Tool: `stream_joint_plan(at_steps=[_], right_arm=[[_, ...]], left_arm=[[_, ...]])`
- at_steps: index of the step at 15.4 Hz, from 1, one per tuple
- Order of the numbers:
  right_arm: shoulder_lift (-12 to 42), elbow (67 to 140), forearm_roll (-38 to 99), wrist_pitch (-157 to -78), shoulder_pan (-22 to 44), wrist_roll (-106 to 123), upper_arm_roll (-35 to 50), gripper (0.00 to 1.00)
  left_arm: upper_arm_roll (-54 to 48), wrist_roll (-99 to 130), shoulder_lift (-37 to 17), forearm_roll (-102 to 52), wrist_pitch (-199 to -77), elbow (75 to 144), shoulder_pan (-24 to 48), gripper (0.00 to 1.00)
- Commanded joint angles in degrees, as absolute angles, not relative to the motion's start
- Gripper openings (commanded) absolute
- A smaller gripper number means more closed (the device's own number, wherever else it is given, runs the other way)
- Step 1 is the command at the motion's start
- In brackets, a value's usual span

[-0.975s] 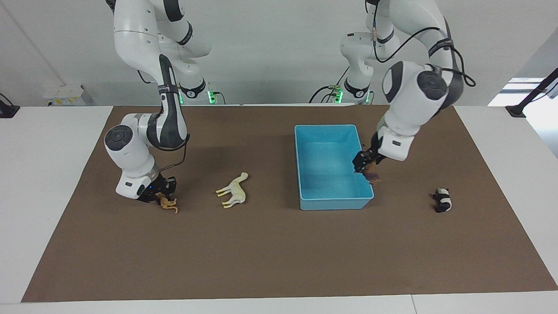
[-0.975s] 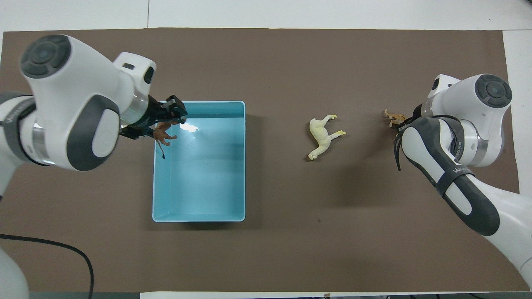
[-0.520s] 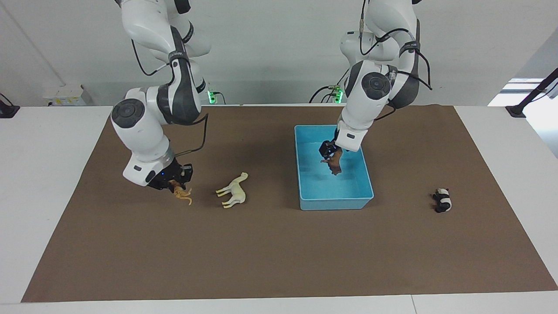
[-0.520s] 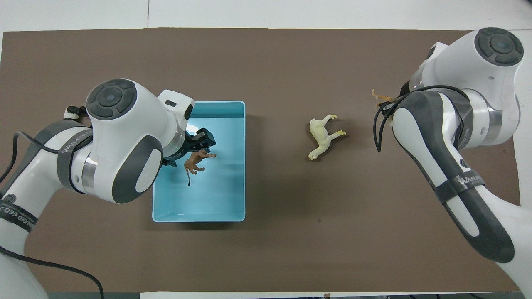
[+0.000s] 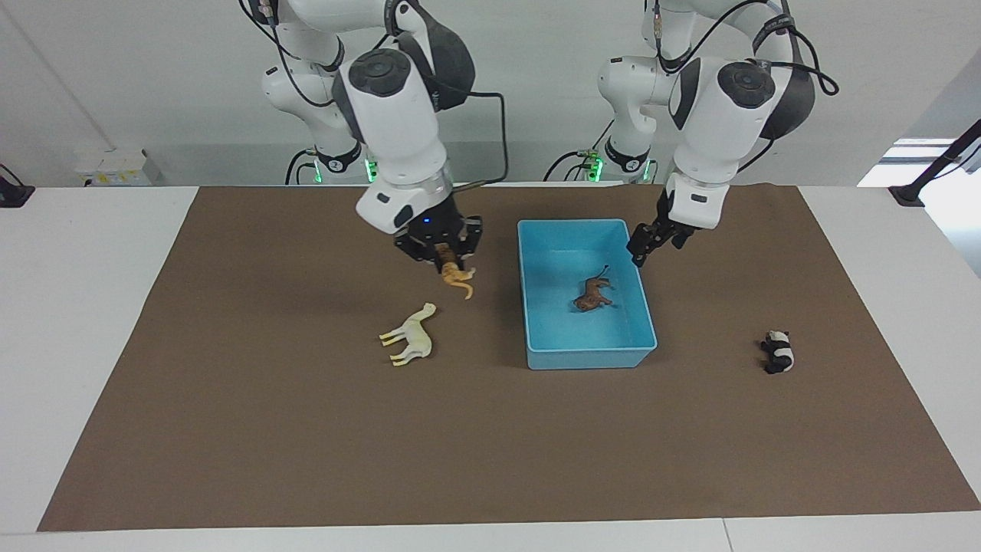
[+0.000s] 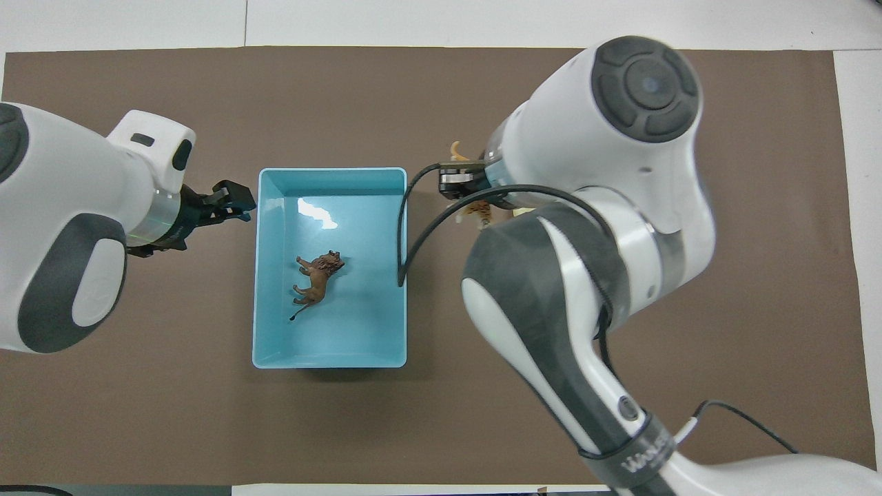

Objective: Put all toys into storage box
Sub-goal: 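Drop the deer in the box while the left gripper grasps the cow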

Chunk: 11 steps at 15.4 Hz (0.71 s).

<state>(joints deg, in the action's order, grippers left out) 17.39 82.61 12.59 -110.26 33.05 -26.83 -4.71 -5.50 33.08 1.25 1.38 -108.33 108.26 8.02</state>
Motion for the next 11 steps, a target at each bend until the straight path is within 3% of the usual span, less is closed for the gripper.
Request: stream_joint_plan(at_steps=[1,5,7,9,10,11], right_arm=[[19.5,81.7,17.5,-115.2,35.8,-29.7,-4.9,0.00],[25.8,81.6,17.1,-124.4,43.0,-33.9,-5.0,0.00],[30.8,81.5,17.0,-132.0,45.9,-36.7,-5.0,0.00],[32.9,81.5,17.0,-133.6,47.2,-38.5,-5.0,0.00],[32.8,81.4,17.3,-133.0,47.2,-39.8,-5.0,0.08],[32.7,81.1,17.0,-131.8,47.4,-42.3,-5.1,0.96]], left_arm=[[-5.9,16.2,0.9,2.7,-109.9,108.8,-0.8,1.00],[-5.9,1.1,-4.3,3.7,-120.6,108.8,-10.3,1.00],[-5.9,-0.8,-9.3,7.0,-127.2,108.6,-12.0,1.00],[-6.0,-1.2,-12.6,7.3,-132.9,109.5,-13.7,1.00],[-6.0,-1.8,-13.7,7.3,-133.3,109.6,-13.9,1.00],[-6.0,-2.0,-14.8,7.3,-133.9,109.5,-13.8,1.00]])
